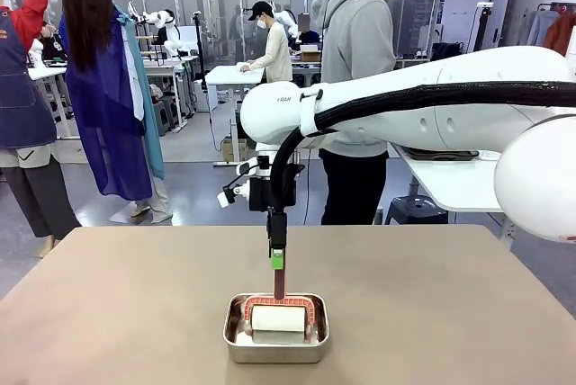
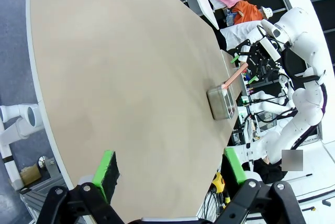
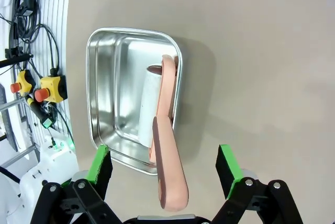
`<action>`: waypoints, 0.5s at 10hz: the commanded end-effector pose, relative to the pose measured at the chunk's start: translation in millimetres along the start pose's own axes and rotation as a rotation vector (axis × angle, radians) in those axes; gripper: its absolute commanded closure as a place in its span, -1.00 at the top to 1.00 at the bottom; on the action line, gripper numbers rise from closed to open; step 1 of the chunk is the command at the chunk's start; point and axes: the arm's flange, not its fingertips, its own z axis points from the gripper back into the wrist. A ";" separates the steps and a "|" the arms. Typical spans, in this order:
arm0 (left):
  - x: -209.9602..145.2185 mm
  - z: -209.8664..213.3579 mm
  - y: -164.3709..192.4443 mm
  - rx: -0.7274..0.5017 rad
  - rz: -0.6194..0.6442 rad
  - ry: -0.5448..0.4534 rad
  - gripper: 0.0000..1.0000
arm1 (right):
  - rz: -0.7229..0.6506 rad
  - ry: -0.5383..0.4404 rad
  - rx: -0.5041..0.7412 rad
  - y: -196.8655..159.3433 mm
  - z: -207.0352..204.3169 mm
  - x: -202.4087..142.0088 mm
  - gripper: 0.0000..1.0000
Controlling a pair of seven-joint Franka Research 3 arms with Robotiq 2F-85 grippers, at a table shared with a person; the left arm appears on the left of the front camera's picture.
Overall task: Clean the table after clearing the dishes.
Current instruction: When the right (or left) Handle tray is removed, use the right hand (or left hand) to clean the right (or left) side of the table with the Lint Roller.
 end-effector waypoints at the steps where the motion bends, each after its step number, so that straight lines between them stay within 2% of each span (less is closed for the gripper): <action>1: -1.3 3.6 -4.0 0.007 0.003 0.014 1.00 | -0.003 0.032 0.005 2.1 4.6 3.8 1.00; 2: -1.3 3.6 -4.0 0.007 0.003 0.014 1.00 | -0.004 0.034 0.006 1.4 2.3 2.9 0.66; 3: -1.3 3.6 -4.0 0.007 0.003 0.014 1.00 | -0.006 0.049 0.009 1.3 0.2 1.6 -0.15; 4: -1.3 3.6 -4.0 0.007 0.003 0.014 1.00 | -0.005 0.053 0.009 1.9 0.0 0.5 -0.49; 5: -1.3 3.6 -4.0 0.007 0.003 0.014 1.00 | -0.003 0.048 0.005 3.0 0.6 0.0 -1.00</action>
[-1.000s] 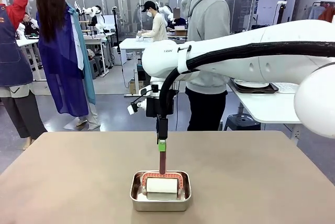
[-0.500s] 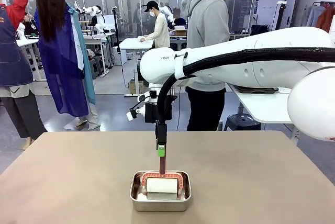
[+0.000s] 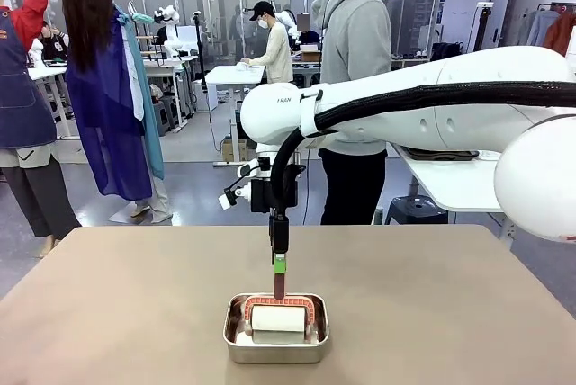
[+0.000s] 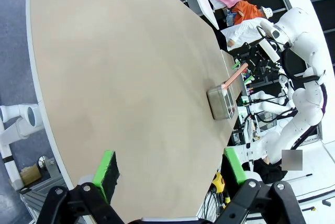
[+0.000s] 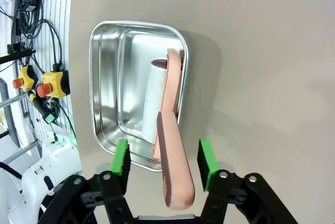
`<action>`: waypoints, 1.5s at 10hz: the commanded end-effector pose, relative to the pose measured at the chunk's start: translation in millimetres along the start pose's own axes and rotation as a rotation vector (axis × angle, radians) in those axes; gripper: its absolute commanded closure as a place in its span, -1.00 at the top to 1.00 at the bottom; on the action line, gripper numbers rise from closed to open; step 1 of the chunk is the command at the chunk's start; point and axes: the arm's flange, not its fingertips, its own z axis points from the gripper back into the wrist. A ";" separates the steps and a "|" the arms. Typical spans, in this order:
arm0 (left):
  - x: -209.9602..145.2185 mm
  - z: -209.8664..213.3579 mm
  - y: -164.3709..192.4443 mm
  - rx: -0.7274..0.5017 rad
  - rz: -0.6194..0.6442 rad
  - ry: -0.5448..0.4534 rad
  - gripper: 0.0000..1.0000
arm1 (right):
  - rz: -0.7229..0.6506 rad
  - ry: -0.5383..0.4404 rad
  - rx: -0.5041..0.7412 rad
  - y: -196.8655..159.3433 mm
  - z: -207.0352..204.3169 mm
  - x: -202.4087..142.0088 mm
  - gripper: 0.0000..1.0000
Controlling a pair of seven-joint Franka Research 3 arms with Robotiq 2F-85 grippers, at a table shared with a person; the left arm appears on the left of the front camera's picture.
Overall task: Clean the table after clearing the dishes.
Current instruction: When the right (or left) Handle tray is removed, use the right hand (or left hand) to clean the right (or left) side of the table with the Lint Roller.
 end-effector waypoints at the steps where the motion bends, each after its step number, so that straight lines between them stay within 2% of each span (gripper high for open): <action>1: -1.3 3.5 -4.0 0.007 0.003 0.014 1.00 | 0.001 0.040 -0.004 2.3 2.5 3.6 -1.00; 2: -1.3 3.5 -4.0 0.007 0.003 0.014 1.00 | 0.000 0.043 0.001 2.1 1.7 4.2 -1.00; 3: -1.3 3.5 -4.0 0.007 0.003 0.014 1.00 | -0.003 0.043 0.002 2.1 1.8 4.3 -0.91; 4: -1.3 3.5 -4.0 0.007 0.003 0.014 1.00 | -0.007 0.053 -0.002 3.7 3.3 4.9 -1.00; 6: -1.3 3.5 -4.0 0.007 0.003 0.014 1.00 | -0.022 0.051 -0.026 14.2 9.0 1.9 -1.00; 7: -1.3 3.5 -4.0 0.007 0.003 0.014 1.00 | -0.058 0.040 -0.027 35.9 23.5 0.1 -1.00; 8: -1.3 3.5 -4.0 0.007 0.003 0.014 1.00 | -0.113 0.039 -0.006 72.9 46.8 -7.0 -1.00; 9: -1.3 3.5 -4.0 0.007 0.003 0.014 1.00 | -0.225 0.040 -0.005 102.2 65.0 -24.6 -1.00; 10: -1.3 3.5 -4.0 0.007 0.003 0.014 1.00 | -0.357 -0.011 -0.014 123.5 76.2 -52.4 -1.00; 12: -1.3 3.5 -4.0 0.007 0.003 0.014 1.00 | -0.703 -0.284 0.016 154.8 71.4 -128.4 -1.00; 14: -1.3 3.5 -4.0 0.007 0.003 0.014 1.00 | -0.924 -0.664 0.038 164.1 45.5 -212.0 -1.00; 15: -1.3 3.5 -4.0 0.007 0.003 0.014 1.00 | -0.953 -0.722 0.067 161.8 34.3 -236.8 -1.00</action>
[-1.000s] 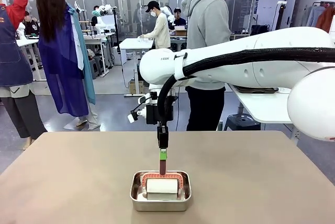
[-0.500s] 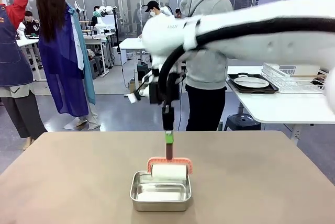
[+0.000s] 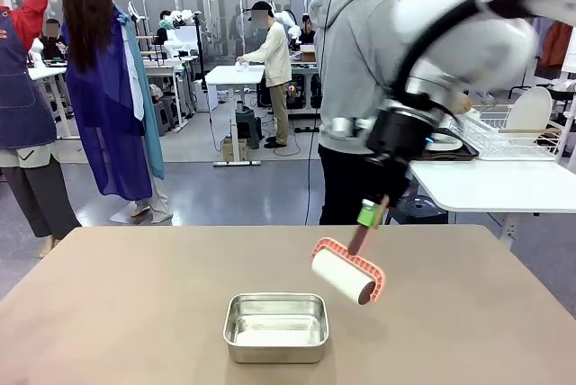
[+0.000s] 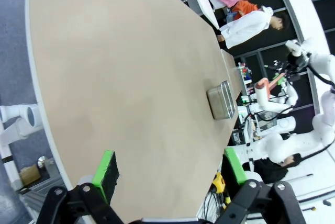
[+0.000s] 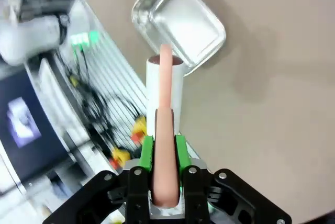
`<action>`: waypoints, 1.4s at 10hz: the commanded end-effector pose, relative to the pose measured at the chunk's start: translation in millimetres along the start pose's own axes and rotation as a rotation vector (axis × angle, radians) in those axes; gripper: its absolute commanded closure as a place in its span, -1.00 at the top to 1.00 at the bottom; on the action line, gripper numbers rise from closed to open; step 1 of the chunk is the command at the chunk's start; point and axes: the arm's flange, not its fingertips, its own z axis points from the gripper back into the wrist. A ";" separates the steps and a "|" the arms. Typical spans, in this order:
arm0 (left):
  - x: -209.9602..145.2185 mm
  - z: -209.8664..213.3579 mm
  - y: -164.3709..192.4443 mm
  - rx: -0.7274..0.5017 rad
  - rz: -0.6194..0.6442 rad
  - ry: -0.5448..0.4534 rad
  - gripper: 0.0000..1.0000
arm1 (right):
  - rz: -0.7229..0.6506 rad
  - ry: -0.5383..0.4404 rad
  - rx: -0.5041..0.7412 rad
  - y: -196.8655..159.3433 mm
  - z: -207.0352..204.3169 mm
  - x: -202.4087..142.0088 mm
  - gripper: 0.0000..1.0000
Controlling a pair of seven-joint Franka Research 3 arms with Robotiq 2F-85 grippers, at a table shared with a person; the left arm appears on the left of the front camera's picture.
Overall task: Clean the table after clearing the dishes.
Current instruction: When the right (or left) Handle tray is removed, use the right hand (or left hand) to clean the right (or left) side of the table with the Lint Roller.
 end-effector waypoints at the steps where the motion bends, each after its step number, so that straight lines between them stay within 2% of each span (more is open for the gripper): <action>1: -1.5 4.2 -3.9 0.007 0.004 0.013 1.00 | -0.157 -0.289 0.054 -31.1 -29.5 -47.6 -1.00; 3: -1.5 4.2 -3.9 0.007 0.004 0.013 1.00 | -0.247 -0.478 0.094 -77.0 -28.0 -78.3 -1.00; 4: -1.5 4.2 -3.9 0.007 0.004 0.013 1.00 | -0.241 -0.471 0.078 -89.4 -32.3 -80.4 -1.00; 5: -1.5 4.2 -3.9 0.007 0.004 0.013 1.00 | -0.282 -0.365 0.109 -86.1 -17.5 -76.6 -1.00; 8: -1.5 4.2 -3.9 0.007 0.004 0.013 1.00 | -0.282 -0.365 0.109 -86.1 -17.5 -76.6 -1.00; 9: -1.5 4.2 -3.9 0.007 0.004 0.013 1.00 | -0.277 -0.400 0.110 -92.8 -23.3 -82.8 -0.58; 11: -1.5 4.2 -3.9 0.007 0.004 0.013 1.00 | -0.292 -0.398 0.191 -111.1 -36.5 -54.6 -0.58; 14: -1.5 4.2 -3.9 0.007 0.004 0.013 1.00 | -0.400 -0.392 0.183 -118.1 -61.7 -29.0 -0.58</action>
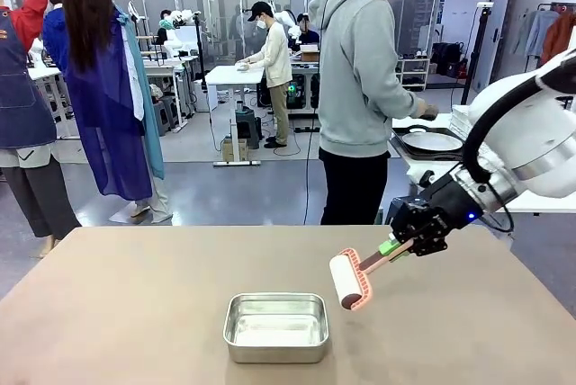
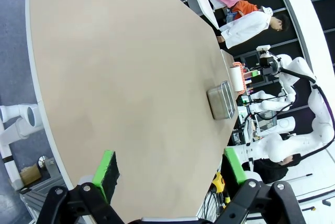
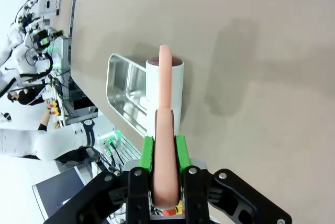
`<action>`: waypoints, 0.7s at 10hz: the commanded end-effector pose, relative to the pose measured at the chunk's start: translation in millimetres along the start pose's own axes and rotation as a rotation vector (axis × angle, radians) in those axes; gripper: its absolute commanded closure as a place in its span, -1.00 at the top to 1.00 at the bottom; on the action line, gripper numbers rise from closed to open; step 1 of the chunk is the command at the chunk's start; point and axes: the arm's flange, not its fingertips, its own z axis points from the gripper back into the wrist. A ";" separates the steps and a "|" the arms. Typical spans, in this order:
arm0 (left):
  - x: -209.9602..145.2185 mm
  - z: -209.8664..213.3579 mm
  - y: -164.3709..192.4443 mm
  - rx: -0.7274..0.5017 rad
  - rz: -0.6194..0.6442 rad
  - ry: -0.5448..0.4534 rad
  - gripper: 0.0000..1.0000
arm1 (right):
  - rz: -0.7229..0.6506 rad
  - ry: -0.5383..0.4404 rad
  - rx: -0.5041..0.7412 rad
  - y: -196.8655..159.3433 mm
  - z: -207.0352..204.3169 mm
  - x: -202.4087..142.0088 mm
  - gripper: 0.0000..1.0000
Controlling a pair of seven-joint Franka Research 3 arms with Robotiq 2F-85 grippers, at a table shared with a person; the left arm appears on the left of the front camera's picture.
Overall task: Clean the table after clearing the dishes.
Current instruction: When the right (or left) Handle tray is removed, use the right hand (or left hand) to clean the right (or left) side of the table with the Lint Roller.
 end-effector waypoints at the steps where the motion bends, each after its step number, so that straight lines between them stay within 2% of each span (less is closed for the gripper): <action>1: -1.5 4.0 -3.9 0.007 0.004 0.013 1.00 | -0.063 -0.014 -0.025 4.1 -16.3 14.2 -0.58; 5: -1.5 4.0 -3.9 0.007 0.004 0.013 1.00 | -0.134 -0.042 -0.034 -42.9 -51.8 14.7 -0.58; 7: -1.5 4.0 -3.9 0.007 0.004 0.013 1.00 | -0.191 -0.041 -0.048 -75.1 -50.7 3.5 -0.58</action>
